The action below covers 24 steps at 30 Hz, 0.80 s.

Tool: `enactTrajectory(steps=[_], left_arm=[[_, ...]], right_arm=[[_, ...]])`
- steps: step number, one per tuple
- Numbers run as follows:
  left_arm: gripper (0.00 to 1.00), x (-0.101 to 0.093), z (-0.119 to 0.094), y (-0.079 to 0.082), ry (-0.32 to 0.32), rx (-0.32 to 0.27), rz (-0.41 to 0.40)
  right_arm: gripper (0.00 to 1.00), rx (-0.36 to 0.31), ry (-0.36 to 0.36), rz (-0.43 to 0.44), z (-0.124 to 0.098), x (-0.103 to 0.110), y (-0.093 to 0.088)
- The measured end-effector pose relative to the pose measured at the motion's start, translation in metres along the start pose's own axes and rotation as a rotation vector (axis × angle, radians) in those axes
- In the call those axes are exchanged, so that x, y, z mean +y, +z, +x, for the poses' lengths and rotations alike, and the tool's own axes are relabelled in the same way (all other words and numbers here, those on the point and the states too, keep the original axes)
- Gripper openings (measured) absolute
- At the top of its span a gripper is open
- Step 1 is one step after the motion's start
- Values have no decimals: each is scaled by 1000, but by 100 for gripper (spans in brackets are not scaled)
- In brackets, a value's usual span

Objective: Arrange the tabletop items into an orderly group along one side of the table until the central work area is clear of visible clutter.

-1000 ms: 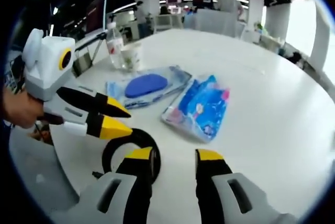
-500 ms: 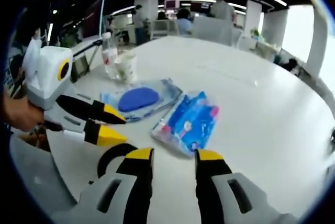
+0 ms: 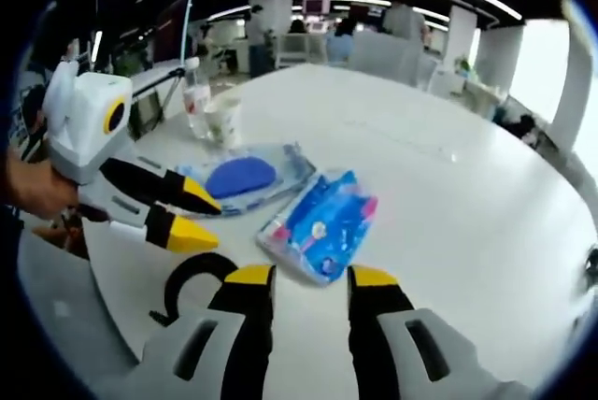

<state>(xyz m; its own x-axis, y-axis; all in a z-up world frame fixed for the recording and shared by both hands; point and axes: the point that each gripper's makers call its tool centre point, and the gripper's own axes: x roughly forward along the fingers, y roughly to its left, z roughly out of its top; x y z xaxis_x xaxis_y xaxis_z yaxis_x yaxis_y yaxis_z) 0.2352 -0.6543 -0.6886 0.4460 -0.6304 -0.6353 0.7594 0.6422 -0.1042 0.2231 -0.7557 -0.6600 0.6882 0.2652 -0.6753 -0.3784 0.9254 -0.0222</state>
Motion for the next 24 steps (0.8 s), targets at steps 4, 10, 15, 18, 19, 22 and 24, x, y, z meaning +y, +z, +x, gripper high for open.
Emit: enactTrajectory(steps=[4,10,15,18,19,22,24], left_arm=[[21,-1,-2,1,21,7,-23],[21,-4,-3,7,56,10,-51],[23,-4,-1,11,92,8,-77],[29,-5,-3,13,125,2,-94],[32,-5,-3,13,129,2,-96],[43,-4,-3,12,159,6,-103],[51,-1,-3,12,182,-2,-118]], right_arm=[[27,-5,19,-12,-1,-5,3],[27,-19,59,-23,-2,-12,7],[28,-35,94,-31,-4,-16,7],[30,-42,108,-37,-4,-20,3],[32,-44,109,-38,-4,-21,3],[43,-69,113,-52,-5,-23,4],[53,-81,115,-66,-4,-25,6]])
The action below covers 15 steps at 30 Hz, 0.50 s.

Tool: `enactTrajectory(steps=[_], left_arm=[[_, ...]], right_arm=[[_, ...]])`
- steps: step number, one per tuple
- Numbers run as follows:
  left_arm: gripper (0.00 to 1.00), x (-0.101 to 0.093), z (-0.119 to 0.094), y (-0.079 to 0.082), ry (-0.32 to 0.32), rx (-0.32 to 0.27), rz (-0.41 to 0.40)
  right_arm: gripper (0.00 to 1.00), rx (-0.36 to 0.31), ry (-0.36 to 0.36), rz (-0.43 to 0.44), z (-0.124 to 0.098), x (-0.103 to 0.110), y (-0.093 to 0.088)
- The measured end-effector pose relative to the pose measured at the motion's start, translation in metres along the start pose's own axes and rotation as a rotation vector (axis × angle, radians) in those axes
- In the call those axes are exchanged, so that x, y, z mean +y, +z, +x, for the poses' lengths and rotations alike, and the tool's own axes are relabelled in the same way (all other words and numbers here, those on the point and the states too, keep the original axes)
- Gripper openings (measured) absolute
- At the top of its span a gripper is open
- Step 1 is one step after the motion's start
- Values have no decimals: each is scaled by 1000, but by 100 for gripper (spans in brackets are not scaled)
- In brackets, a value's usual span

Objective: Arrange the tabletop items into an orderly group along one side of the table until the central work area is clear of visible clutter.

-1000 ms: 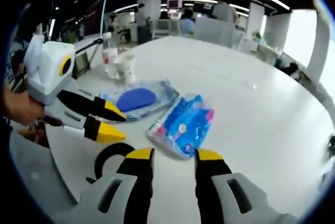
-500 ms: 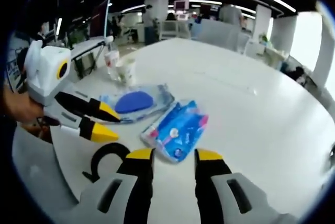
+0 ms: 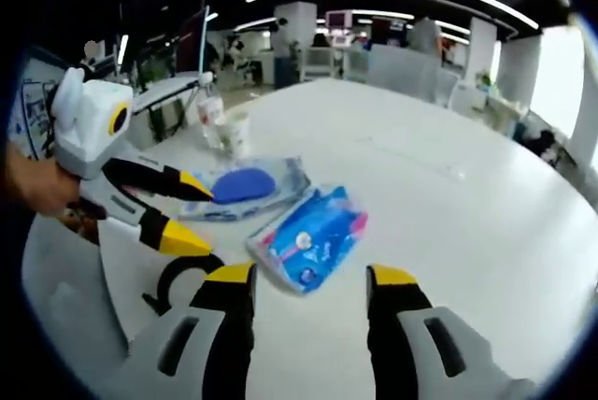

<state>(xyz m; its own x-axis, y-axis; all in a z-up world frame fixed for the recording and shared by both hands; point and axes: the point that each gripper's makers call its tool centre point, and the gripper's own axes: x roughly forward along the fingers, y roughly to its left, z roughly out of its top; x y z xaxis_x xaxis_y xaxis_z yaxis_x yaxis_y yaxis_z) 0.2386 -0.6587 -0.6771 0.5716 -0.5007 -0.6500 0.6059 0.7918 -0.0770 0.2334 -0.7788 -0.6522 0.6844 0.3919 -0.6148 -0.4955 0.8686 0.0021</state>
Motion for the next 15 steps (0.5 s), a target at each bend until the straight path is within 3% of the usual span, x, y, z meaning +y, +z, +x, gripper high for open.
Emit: enactTrajectory(steps=[9,15], left_arm=[[82,-7,6,3,44,-21,-97],[88,-14,7,3,55,-33,-136]], right_arm=[[78,-27,28,-47,3,-9,5],[82,-24,60,-54,8,-13,3]])
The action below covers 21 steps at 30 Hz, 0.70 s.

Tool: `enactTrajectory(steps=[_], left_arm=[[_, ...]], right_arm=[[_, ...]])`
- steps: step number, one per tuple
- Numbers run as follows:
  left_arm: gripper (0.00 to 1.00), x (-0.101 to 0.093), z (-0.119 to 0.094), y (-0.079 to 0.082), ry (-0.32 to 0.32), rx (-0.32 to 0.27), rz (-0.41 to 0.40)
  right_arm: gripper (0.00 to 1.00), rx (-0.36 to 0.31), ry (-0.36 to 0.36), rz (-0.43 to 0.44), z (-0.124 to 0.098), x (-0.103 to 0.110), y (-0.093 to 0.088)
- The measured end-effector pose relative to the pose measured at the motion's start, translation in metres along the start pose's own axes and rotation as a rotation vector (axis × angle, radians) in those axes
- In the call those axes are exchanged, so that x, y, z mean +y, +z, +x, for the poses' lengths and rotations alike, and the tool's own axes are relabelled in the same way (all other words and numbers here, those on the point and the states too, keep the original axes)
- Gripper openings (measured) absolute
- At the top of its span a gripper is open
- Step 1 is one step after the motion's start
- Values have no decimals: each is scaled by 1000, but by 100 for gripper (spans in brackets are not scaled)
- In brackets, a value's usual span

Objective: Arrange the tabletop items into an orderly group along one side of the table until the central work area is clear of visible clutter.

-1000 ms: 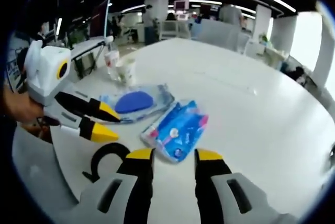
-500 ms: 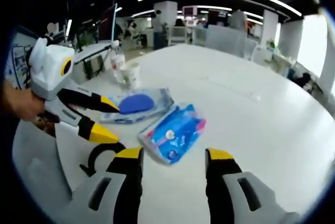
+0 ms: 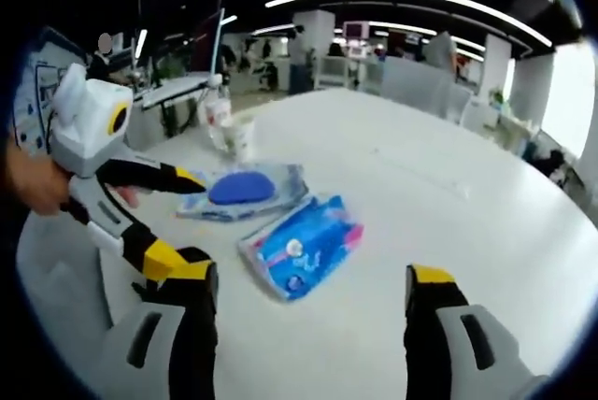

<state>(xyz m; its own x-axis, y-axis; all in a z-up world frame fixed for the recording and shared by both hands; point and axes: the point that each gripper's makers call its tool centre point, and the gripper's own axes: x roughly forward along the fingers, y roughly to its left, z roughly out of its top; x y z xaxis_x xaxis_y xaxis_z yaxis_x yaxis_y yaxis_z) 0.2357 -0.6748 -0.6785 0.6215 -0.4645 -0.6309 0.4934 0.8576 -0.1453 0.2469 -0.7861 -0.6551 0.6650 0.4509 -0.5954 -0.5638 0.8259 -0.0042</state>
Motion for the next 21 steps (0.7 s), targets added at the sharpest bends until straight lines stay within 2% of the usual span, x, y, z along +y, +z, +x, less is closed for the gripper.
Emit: enactTrajectory(steps=[4,10,21], left_arm=[[90,1,1,-3,28,5,-31],[90,-2,2,1,50,-2,-48],[85,-9,8,6,79,-10,-86]], right_arm=[[84,-3,21,-4,1,-1,-1],[84,-15,36,-11,-1,-8,0],[77,-15,50,-31,-4,-28,-4]])
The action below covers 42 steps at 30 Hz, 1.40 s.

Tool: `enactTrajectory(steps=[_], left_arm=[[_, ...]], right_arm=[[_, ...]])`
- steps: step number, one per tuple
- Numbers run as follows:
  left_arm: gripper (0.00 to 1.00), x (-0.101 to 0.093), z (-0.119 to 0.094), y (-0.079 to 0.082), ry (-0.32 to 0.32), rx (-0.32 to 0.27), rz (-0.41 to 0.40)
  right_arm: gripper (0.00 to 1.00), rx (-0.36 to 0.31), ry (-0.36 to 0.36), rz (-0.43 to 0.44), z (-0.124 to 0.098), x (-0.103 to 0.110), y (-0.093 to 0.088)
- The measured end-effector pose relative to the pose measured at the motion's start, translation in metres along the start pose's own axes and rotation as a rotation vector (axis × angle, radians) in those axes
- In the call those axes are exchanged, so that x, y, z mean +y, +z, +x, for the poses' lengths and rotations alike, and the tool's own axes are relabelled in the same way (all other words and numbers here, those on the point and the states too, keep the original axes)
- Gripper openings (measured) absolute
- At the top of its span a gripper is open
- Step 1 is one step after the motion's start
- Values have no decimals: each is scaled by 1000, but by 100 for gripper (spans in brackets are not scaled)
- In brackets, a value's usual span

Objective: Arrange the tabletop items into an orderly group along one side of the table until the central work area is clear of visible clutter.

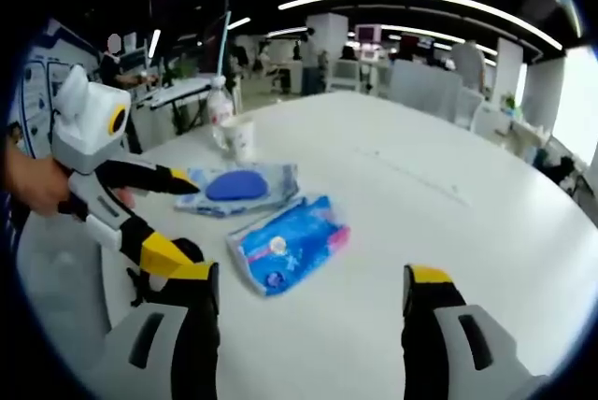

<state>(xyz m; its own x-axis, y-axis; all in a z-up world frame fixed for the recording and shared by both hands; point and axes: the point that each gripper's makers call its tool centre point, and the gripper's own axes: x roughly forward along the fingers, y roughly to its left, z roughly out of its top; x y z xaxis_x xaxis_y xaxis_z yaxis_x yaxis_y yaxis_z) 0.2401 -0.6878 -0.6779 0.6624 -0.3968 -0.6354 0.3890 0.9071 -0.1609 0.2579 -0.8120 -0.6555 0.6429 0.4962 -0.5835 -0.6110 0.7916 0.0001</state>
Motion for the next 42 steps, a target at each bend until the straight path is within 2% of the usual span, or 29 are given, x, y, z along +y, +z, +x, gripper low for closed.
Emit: enactTrajectory(steps=[5,14,20,23,28,30,36,42], left_arm=[[79,-3,1,-3,-1,17,3],[58,-18,9,-11,-32,56,-29],[49,-29,21,-13,-63,74,23],[47,-30,25,-16,-75,88,56],[47,-23,29,-17,-65,91,107],[46,-23,34,-19,-82,100,146],[43,-35,38,-25,-128,115,176],[39,-55,39,-32,-180,125,194]], right_arm=[[74,-2,1,8,-3,-4,-5],[70,-8,11,27,-7,-4,-10],[67,0,8,43,-10,-10,-20],[66,1,6,86,-14,-14,-26],[65,10,2,91,-16,-19,-34],[65,11,0,98,-17,-21,-36],[64,17,-8,112,-22,-25,-44],[62,27,-16,135,-26,-27,-54]])
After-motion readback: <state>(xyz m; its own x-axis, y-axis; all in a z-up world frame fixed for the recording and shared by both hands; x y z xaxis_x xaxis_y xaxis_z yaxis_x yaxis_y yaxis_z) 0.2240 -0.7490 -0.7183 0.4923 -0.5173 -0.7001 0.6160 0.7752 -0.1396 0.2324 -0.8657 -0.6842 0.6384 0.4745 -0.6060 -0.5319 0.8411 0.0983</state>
